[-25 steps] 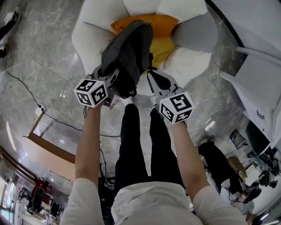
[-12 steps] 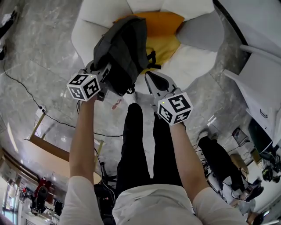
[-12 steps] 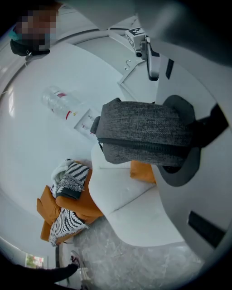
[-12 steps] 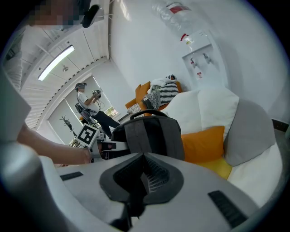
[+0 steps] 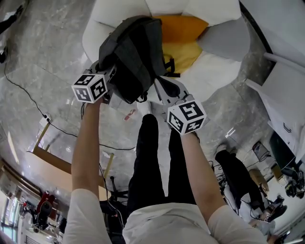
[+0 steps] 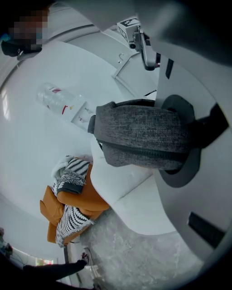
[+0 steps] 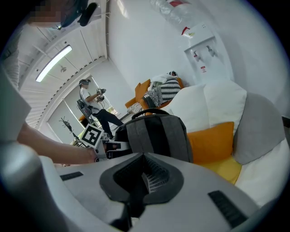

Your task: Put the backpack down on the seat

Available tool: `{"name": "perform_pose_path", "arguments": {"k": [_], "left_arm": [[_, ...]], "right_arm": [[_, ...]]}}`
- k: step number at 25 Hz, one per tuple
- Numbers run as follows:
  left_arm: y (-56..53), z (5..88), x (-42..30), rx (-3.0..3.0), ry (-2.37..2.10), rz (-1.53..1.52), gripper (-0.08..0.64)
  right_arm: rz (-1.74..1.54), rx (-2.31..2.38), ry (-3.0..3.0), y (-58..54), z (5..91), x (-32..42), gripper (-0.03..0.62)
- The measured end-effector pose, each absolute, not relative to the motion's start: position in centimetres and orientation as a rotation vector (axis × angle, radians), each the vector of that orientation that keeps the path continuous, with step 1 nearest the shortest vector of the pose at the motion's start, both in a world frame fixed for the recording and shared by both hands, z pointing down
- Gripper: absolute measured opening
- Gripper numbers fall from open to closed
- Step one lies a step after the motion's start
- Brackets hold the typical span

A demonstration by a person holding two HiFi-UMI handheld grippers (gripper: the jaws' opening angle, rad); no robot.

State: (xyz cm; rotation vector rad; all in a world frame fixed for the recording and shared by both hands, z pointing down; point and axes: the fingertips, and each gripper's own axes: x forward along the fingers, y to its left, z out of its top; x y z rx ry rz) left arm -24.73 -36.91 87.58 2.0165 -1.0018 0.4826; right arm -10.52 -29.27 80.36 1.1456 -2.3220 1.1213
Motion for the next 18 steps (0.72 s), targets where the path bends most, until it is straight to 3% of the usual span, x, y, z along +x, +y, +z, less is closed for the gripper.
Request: {"name": "perform_pose_path", "arguments": {"k": [18], "left_arm": [[-40.8,93.0,-30.2,1.939,-1.092,0.571,0.205]], "right_arm": [[1.134,1.109,-2.303,-29.5,82.4,-13.7,0.023]]}}
